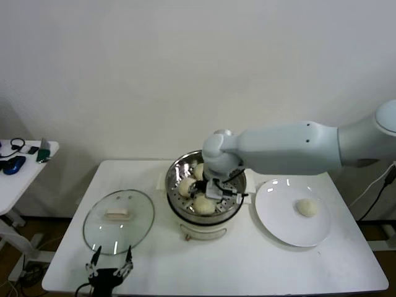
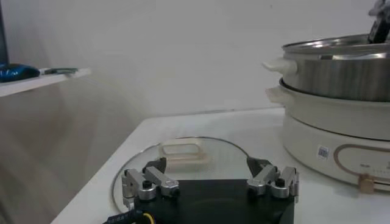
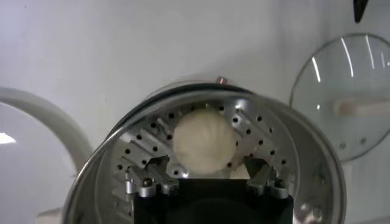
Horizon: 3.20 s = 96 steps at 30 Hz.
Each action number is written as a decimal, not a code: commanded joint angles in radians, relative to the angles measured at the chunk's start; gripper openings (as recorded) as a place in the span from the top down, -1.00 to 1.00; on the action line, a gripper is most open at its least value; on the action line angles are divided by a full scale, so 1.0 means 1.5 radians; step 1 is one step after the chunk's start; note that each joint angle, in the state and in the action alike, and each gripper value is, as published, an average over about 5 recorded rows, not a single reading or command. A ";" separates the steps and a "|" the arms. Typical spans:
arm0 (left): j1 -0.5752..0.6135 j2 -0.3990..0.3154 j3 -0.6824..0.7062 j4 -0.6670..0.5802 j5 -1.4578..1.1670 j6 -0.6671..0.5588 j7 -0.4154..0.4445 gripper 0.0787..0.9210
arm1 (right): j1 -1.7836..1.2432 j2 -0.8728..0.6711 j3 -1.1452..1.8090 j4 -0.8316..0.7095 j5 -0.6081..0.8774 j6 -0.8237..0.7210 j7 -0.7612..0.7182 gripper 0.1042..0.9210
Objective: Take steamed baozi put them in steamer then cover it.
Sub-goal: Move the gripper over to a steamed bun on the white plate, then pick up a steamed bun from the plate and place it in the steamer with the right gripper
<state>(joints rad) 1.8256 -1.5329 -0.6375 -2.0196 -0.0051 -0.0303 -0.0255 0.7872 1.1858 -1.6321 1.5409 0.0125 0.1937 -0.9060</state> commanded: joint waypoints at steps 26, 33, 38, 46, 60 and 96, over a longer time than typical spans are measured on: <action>-0.016 -0.003 -0.006 0.016 0.032 0.004 0.005 -0.77 | -0.286 -0.472 0.191 -0.271 0.071 -0.144 -0.074 -0.76; -0.011 -0.009 -0.004 0.016 0.036 0.005 0.004 -0.77 | -0.376 -0.414 0.272 -0.340 0.043 -0.143 -0.064 -0.76; -0.005 -0.011 -0.007 0.016 0.036 0.002 0.002 -0.77 | -0.418 -0.378 0.314 -0.376 0.035 -0.146 -0.054 -0.76; 0.001 -0.011 -0.005 0.015 0.037 0.001 0.000 -0.77 | -0.449 -0.348 0.339 -0.403 0.020 -0.144 -0.040 -0.76; 0.007 -0.010 -0.003 0.009 0.039 -0.002 -0.002 -0.77 | -0.440 -0.338 0.342 -0.395 0.009 -0.146 -0.035 -0.52; 0.002 0.001 -0.003 -0.017 0.022 0.011 0.002 -0.77 | 0.244 -0.116 -0.079 0.003 0.581 -0.318 -0.005 -0.28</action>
<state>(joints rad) 1.8316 -1.5320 -0.6406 -2.0370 0.0356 -0.0163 -0.0236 0.9601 0.8475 -1.6521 1.3238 0.6333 -0.1486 -0.9999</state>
